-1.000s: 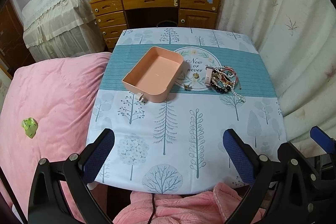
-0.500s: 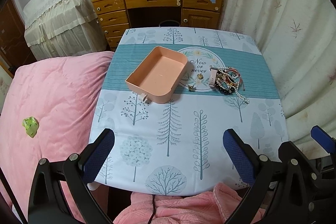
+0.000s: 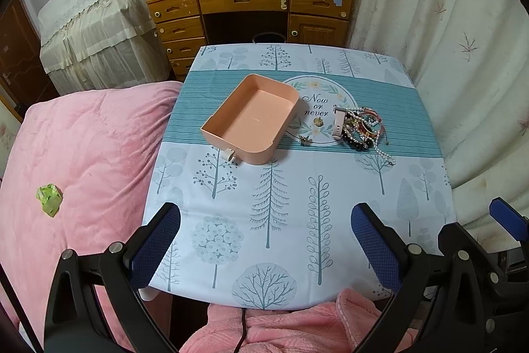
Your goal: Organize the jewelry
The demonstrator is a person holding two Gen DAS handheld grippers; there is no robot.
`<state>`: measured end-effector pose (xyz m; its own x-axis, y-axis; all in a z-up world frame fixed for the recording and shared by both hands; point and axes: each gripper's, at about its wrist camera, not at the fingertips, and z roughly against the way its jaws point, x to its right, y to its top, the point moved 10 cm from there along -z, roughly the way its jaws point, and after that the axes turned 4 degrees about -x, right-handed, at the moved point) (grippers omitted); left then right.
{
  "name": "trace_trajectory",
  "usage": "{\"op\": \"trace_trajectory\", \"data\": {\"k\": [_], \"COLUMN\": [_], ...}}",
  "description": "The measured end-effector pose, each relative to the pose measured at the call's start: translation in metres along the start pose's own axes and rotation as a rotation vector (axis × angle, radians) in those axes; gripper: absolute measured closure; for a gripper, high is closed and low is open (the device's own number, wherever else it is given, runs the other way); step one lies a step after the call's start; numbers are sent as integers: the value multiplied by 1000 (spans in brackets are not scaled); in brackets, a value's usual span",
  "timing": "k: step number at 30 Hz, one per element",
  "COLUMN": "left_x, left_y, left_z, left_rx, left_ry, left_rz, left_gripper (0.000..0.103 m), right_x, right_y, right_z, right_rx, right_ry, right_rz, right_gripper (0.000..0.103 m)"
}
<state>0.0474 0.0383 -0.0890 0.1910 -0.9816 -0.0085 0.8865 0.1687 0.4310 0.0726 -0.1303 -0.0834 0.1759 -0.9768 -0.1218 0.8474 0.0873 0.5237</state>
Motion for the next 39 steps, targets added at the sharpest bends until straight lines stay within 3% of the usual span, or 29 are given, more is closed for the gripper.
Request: {"op": "trace_trajectory", "data": {"k": [25,33,39], "left_x": [-1,4,13], "left_y": [0,-1,-2], "left_z": [-1,0,-12], "left_rx": [1,-9,-36], "left_ry": [19,-17,-20], "left_rz": [-6,-8,-86], "left_gripper": [1,1,1], "right_x": [0,3,9], "right_y": [2,1,2], "right_z": [-1,-3,-9], "right_rx": [1,-6,20], "right_ry": [8,31,68], "right_rz": [-11,-20,-47], "right_gripper": [0,0,0]}}
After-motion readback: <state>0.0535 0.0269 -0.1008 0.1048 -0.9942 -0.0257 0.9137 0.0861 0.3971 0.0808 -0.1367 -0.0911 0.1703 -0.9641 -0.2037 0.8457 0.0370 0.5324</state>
